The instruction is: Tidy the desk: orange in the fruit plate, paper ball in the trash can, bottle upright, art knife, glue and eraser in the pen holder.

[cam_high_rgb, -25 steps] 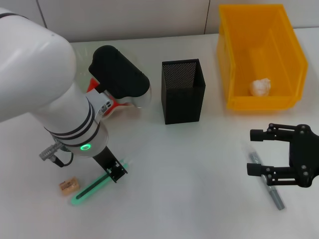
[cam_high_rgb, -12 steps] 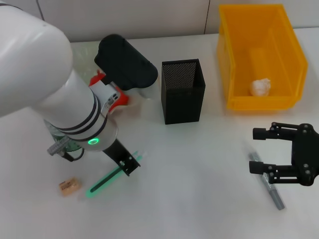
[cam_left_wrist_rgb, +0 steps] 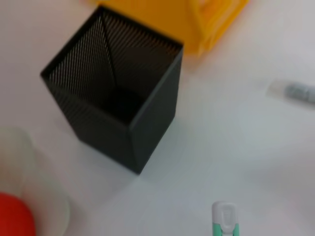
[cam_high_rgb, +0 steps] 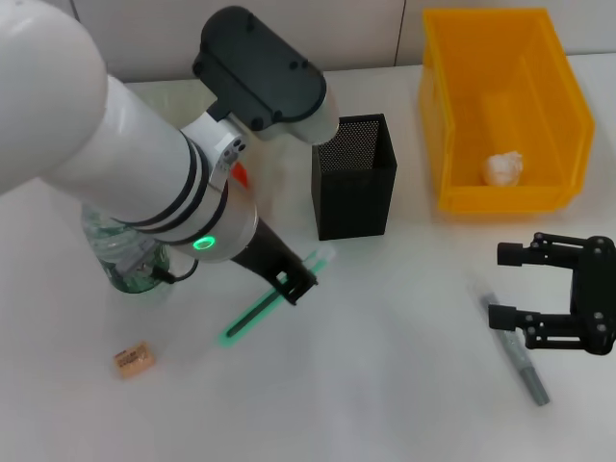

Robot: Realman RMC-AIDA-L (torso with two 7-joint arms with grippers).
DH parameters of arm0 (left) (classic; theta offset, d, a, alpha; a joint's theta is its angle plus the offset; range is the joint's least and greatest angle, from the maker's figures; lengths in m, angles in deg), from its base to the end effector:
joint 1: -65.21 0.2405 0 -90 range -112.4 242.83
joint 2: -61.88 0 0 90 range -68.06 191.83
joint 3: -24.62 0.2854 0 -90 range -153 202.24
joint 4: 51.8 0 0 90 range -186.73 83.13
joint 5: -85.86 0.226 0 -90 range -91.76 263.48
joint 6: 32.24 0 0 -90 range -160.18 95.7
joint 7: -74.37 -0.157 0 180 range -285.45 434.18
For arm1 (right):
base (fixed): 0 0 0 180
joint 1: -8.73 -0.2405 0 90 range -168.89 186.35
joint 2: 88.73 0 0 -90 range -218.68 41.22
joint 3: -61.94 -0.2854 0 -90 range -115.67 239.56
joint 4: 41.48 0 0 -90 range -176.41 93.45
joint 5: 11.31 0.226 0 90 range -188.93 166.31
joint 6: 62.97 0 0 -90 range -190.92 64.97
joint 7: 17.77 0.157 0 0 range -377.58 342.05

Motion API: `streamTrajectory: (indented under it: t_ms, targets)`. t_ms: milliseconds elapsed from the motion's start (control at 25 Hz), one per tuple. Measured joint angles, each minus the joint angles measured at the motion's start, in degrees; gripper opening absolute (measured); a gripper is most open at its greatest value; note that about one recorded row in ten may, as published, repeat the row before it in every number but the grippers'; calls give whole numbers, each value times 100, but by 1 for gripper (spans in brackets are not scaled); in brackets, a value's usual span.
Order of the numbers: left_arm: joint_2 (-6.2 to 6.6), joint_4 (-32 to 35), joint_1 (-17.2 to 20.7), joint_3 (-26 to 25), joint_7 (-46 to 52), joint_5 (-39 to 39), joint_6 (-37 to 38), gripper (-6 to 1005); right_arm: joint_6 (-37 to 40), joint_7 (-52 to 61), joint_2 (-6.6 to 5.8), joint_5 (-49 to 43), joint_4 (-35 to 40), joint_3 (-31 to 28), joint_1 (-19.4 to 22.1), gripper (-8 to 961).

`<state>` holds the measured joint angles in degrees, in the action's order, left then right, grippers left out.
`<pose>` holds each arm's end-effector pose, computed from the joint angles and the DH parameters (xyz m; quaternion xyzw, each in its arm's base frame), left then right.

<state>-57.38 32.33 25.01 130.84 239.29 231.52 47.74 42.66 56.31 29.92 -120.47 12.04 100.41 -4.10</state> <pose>-0.1035 0.3560 -0.1050 -0.9484 -0.2149 0.1670 0.1627 0.3324 0.2658 0.0354 -0.9395 0.1649 0.2582 0.1534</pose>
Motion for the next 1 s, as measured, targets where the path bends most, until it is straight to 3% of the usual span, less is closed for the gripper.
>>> streamTrajectory:
  t_ms: [520, 920, 1000]
  targets:
    - [17, 1459, 418, -320, -5, -172, -425, 238, 1, -51, -11, 0, -88, -24, 0, 762]
    - [33, 1682, 613, -382, -94, -411, -1183, 248, 1, -54, -2, 0, -97, -33, 0, 761]
    - [35, 1650, 682, -346, -221, -548, -1699, 250, 0, -58, 5, 0, -97, -32, 0, 761]
